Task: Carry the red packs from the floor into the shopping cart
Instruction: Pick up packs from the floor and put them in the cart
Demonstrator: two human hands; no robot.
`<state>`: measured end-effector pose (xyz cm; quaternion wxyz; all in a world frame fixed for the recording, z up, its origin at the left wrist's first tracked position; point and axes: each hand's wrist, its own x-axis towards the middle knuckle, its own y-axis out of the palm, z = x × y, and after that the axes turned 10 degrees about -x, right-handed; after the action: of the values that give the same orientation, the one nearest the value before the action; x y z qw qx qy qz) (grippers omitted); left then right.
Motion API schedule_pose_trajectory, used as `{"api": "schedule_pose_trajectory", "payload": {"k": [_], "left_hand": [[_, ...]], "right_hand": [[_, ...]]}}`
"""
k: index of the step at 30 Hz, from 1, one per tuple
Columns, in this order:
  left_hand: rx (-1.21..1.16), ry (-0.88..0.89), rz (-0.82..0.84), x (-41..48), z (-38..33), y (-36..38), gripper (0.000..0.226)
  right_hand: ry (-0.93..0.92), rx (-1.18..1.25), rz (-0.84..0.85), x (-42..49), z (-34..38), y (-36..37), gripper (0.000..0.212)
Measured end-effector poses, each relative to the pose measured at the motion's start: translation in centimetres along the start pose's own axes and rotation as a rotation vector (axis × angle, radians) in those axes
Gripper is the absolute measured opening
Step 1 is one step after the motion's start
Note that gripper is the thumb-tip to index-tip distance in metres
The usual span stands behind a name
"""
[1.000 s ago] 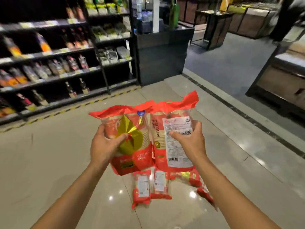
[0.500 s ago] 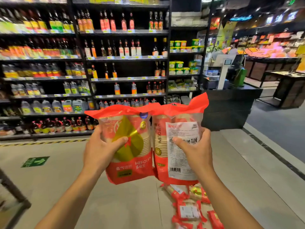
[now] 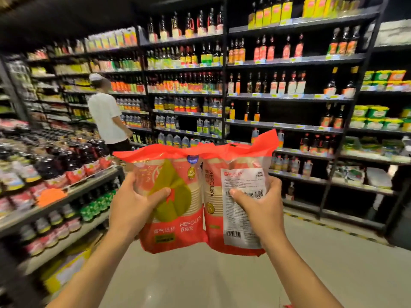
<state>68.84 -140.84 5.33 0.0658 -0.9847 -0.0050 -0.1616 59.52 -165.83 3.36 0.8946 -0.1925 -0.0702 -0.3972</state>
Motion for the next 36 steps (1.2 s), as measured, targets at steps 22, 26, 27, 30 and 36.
{"api": "schedule_pose_trajectory", "payload": {"k": [22,26,27,30,36], "left_hand": [[0.447,-0.134,-0.844,-10.7,-2.6,-23.6,0.114],[0.431,-0.177,-0.986,-12.9,-2.7,-28.7,0.106],[0.424,-0.177,-1.018,-13.4,-2.5,-30.2,0.104],[0.409,-0.202,-1.076,-14.9,-1.9,-34.6,0.086],[0.364,-0.126,-1.205,-17.1,0.2,-45.2,0.092]], "right_hand": [[-0.249,0.347,0.785,-9.5,10.8,23.3,0.071],[-0.292,0.384,0.927,-13.9,13.7,28.0,0.077],[-0.295,0.396,0.964,-15.1,14.4,29.3,0.079],[-0.319,0.411,1.052,-19.1,16.7,33.2,0.075],[-0.372,0.455,1.175,-27.1,21.8,40.6,0.069]]}}
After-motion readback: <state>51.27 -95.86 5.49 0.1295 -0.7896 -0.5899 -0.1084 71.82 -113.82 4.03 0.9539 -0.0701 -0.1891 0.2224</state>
